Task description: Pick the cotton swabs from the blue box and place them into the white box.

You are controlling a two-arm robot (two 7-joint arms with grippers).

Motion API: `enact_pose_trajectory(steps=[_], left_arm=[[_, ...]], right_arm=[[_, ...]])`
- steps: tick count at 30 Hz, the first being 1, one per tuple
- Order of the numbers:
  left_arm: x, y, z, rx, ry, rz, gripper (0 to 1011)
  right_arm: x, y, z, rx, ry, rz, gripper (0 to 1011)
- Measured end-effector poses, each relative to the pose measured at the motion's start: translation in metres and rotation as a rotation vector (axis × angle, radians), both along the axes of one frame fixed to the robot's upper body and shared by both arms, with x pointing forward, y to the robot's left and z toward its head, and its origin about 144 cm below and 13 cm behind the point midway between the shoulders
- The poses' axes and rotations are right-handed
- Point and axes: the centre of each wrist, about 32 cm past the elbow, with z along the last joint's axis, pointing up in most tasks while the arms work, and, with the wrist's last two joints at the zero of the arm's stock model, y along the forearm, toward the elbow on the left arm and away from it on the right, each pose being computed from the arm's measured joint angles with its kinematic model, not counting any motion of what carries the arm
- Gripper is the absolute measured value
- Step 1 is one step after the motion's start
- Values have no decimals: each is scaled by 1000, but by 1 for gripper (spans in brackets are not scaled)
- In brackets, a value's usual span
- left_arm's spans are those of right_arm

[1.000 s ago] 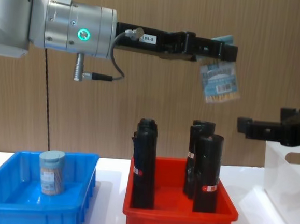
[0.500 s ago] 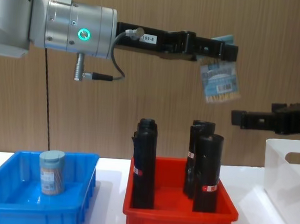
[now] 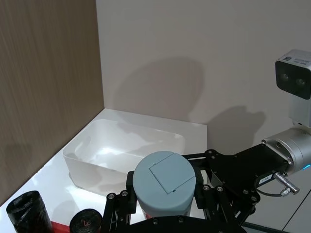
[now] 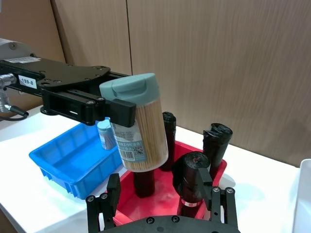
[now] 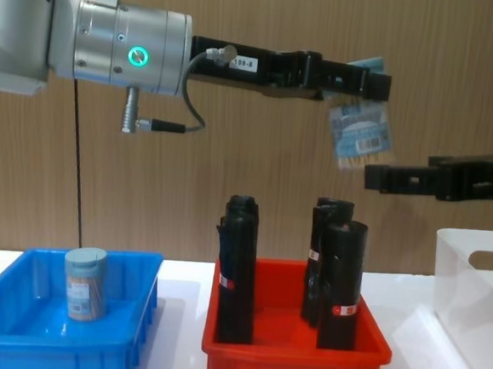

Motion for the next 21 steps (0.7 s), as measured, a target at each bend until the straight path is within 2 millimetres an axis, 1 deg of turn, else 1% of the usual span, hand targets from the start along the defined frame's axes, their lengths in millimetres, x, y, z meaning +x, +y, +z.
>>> enact_pose_trajectory(steps=[21], left_arm=[[0, 0, 0, 0, 0, 0, 660]], right_arm=[[9, 9, 6, 0, 1, 50, 1002]])
